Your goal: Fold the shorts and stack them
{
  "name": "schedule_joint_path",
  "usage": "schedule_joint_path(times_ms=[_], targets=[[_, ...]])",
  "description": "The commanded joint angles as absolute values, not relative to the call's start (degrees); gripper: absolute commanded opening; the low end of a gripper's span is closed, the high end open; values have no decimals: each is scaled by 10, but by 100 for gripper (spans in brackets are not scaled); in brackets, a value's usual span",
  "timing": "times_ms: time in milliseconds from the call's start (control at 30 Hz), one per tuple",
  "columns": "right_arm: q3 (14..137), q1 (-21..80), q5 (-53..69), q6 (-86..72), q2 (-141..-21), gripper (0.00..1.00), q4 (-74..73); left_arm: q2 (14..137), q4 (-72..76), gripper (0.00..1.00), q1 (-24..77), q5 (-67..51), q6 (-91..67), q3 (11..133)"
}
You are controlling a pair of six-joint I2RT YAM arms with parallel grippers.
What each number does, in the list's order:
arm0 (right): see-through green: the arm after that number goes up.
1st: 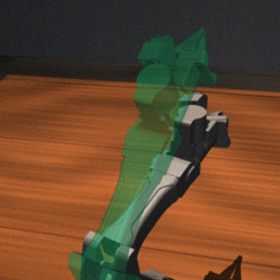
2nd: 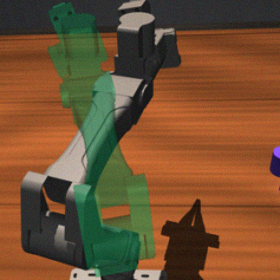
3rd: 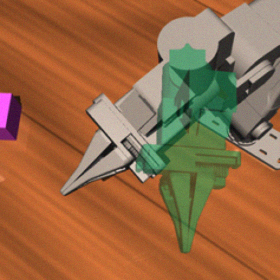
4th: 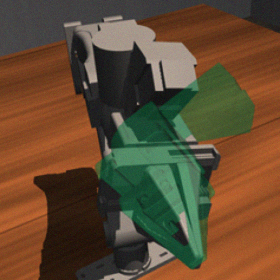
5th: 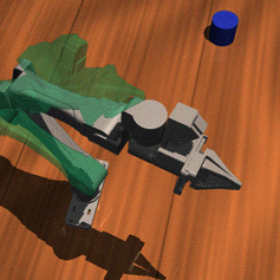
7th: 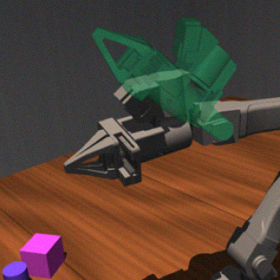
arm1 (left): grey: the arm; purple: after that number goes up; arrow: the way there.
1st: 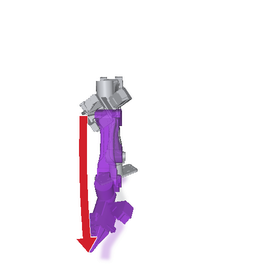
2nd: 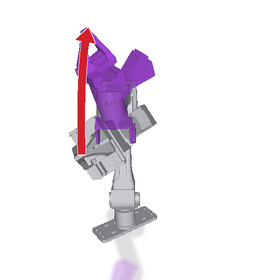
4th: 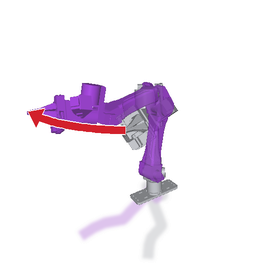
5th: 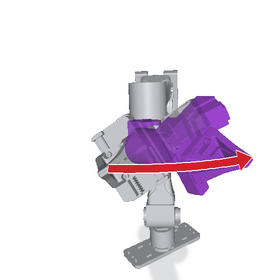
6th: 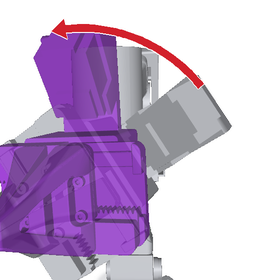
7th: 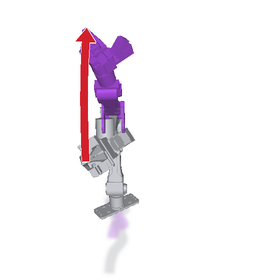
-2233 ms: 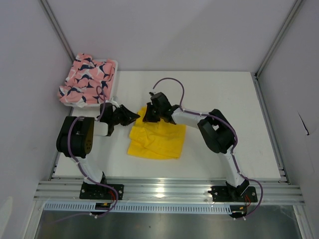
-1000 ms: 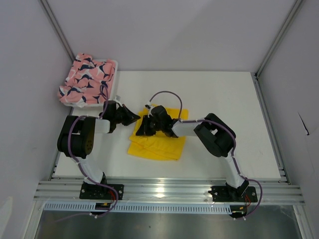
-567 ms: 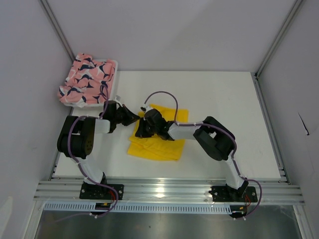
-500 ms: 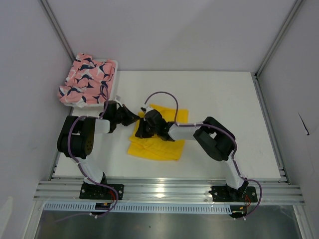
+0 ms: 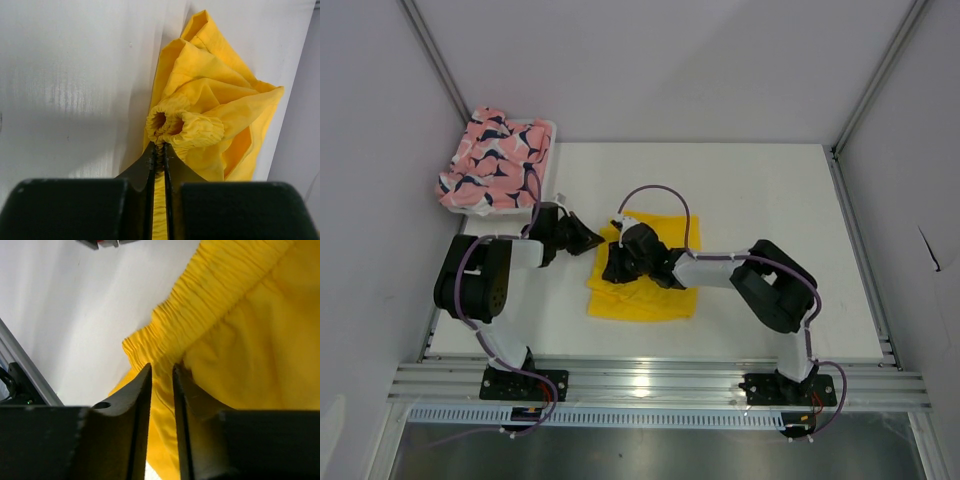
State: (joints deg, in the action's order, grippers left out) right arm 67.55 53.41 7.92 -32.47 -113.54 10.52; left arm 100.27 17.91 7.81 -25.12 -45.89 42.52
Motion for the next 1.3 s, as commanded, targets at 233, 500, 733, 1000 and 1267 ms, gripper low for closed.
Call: schedule_joint_path(times_ms=[233,500,733,1000,1267], targets=[[617,468,62,-282,-961,61,13,955,103,65,104,-194,-416,456],[602,346,83,-280,-896,76,-62,866,8,90,104,-150,-384,475],[585,217,157,-281,-889,79,-63,782,-35,92,112,-141,-369,440],[588,126,284,-292,-962,80,-1,751,44,91,184,-163,-410,388],[625,117,336,-306,-1078,78,61,830,142,89,215,-191,-457,360]])
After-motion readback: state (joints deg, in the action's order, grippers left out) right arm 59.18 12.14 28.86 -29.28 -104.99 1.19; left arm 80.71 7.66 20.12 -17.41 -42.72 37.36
